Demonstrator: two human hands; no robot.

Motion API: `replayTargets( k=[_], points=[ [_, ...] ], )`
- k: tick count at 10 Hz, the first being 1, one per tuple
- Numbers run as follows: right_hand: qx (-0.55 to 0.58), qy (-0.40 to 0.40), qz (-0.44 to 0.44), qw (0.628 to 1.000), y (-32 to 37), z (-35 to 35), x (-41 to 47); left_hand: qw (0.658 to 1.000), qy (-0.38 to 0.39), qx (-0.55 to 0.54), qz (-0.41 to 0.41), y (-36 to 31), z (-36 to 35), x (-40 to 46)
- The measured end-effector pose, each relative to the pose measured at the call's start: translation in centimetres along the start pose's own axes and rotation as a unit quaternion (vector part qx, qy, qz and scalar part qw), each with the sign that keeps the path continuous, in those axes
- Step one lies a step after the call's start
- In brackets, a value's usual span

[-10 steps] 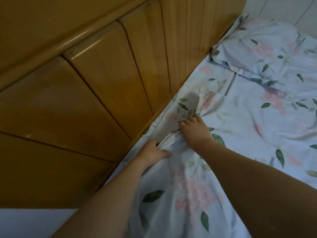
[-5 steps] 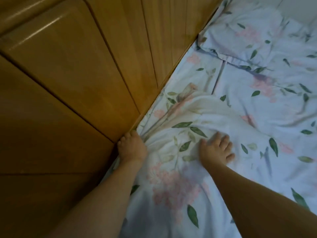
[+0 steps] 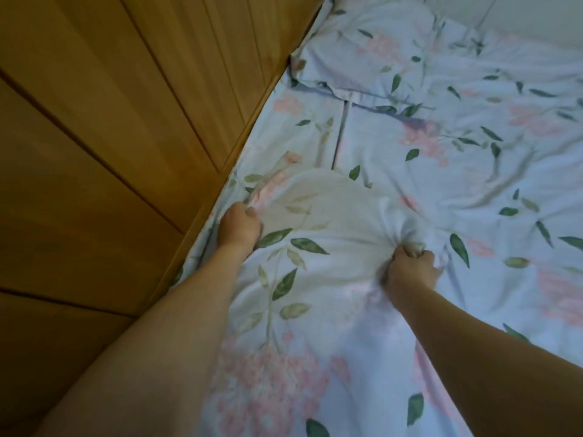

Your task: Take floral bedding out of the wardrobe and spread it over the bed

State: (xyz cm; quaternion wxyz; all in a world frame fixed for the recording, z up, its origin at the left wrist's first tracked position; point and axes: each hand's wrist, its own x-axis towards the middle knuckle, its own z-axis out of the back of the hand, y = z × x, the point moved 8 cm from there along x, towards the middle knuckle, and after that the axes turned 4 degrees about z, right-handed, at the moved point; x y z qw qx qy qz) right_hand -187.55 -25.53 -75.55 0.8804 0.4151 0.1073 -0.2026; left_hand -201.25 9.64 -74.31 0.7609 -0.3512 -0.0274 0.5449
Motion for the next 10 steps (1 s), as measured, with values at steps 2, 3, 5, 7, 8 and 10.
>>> replayTargets(
  k=[2, 3, 5, 7, 8, 10],
  points=[
    [-0.008, -0.001, 0.139, 0.990, 9.3, -1.8, -0.8, 0.997, -0.040, 0.032, 0.060, 1.3, 4.1, 2.5],
    [-0.077, 0.042, 0.135, 0.987, 9.0, -3.2, -1.6, 0.992, -0.023, 0.124, 0.021, 1.4, 3.4, 1.6],
    [-0.266, 0.196, 0.219, 0.918, 1.8, -6.3, -7.3, 0.956, 0.061, 0.238, -0.157, 2.4, -1.7, -4.5],
    [-0.279, 0.209, 0.243, 0.905, 1.1, -4.5, -9.3, 0.953, 0.005, 0.258, -0.156, 2.5, 0.2, -6.4],
    [-0.339, 0.255, 0.298, 0.855, 1.2, -2.0, -12.0, 0.953, 0.004, 0.238, -0.190, 1.4, 2.5, -10.2],
    [-0.373, 0.313, 0.307, 0.818, 1.1, 6.1, -19.2, 0.945, 0.090, 0.229, -0.214, 1.5, 6.9, -21.2]
  ],
)
